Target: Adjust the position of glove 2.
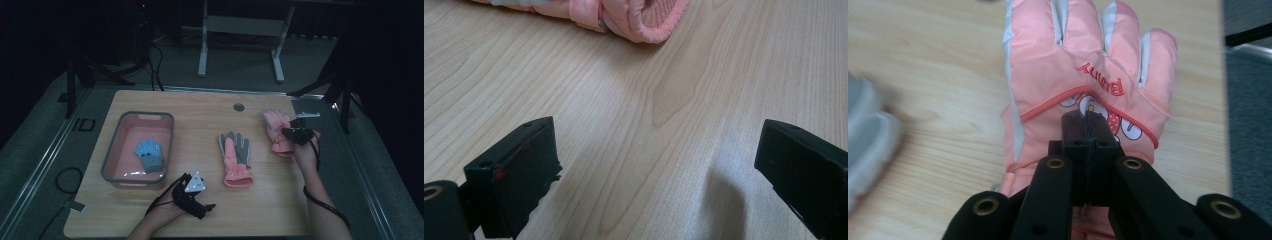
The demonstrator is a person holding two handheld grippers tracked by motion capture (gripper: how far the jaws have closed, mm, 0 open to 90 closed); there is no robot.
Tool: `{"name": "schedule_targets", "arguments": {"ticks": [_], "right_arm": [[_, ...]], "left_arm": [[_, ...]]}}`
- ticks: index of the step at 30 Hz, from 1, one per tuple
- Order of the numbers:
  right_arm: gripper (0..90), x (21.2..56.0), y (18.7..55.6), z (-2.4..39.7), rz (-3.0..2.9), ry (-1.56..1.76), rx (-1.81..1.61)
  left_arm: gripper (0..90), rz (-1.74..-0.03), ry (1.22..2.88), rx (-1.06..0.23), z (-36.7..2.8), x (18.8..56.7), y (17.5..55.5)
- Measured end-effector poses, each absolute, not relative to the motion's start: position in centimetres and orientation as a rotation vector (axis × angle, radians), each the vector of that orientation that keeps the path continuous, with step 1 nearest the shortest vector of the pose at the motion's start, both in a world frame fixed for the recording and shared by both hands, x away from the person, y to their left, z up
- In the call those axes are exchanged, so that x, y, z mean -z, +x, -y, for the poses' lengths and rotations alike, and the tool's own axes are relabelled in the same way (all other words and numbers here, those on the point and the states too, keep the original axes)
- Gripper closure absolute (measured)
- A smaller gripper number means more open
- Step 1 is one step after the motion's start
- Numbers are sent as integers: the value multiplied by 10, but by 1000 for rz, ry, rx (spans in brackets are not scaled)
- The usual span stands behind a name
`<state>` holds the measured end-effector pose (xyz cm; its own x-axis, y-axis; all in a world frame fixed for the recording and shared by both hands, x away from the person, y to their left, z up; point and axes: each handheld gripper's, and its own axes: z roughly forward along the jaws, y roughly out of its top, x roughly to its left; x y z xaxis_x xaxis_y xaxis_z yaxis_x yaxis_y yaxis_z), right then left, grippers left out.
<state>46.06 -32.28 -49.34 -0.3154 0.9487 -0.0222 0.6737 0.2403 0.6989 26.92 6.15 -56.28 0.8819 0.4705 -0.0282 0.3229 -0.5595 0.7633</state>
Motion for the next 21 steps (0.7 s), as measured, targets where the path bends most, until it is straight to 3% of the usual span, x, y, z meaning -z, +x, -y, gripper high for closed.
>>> {"name": "schedule_targets", "arguments": {"ticks": [11,21], "right_arm": [[895,450,398,316,-1941,1534,-867],[895,464,354,314,-1859,1604,-885]], "left_arm": [[39,-553,2204,-226,-62,562,268],[40,-559,2205,-227,-62,562,269]]}}
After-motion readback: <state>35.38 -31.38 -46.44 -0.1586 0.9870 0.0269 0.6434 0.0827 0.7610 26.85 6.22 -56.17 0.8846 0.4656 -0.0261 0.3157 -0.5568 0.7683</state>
